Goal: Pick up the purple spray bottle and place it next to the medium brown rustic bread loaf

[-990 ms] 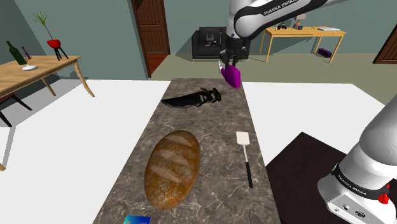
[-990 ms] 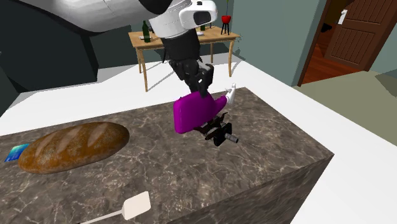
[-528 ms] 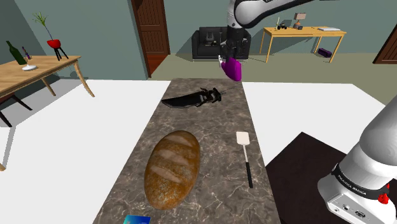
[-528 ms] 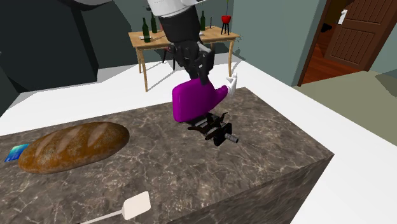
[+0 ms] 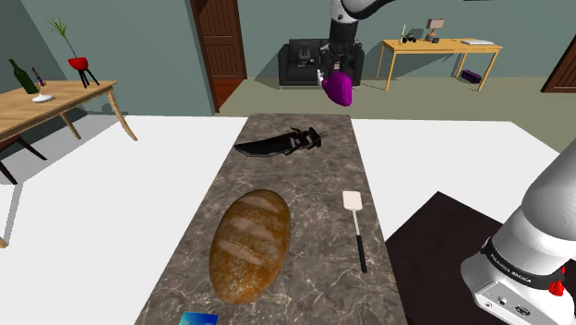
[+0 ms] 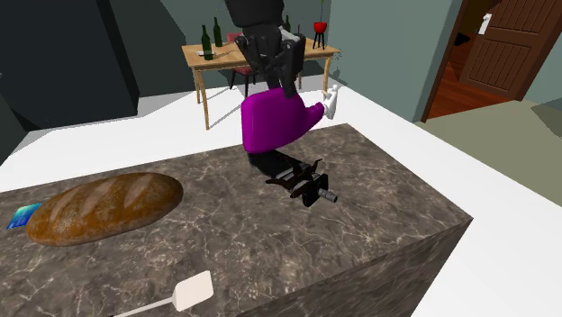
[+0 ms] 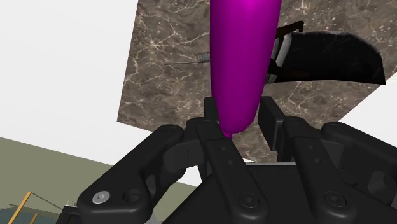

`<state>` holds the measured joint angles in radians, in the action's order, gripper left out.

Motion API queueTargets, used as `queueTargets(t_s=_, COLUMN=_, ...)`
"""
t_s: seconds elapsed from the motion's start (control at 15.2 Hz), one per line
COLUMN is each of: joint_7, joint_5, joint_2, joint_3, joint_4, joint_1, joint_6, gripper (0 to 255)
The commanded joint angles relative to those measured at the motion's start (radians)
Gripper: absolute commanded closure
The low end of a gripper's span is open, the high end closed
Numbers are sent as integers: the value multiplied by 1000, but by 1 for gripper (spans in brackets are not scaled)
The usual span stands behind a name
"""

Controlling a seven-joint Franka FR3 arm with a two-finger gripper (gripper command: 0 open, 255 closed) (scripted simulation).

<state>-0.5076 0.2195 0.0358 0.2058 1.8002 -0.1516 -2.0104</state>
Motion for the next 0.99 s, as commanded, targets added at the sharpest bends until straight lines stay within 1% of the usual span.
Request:
queueTargets(t_s=0.0, joint_7=6, joint_5=-3, joint_2=2, joint_3=0, joint_4=-24, joint_1=0, joint_6=26, gripper=255)
queueTargets(t_s=0.33, joint_7=18, joint_5=-7, joint_2=-4, joint_3=1, joint_4=-94, joint_1=1, joint_6=89, gripper=255)
queueTargets(t_s=0.66, joint_7=-104, joint_5=25, joint_2=-27, joint_3=64, joint_4=-130, joint_1=60, joint_6=130, gripper=255)
queueTargets(t_s=0.92, joint_7=-202, joint_5=57, joint_2=-66, joint_3=114, joint_4=-183, joint_1=111, joint_6=170, gripper=255)
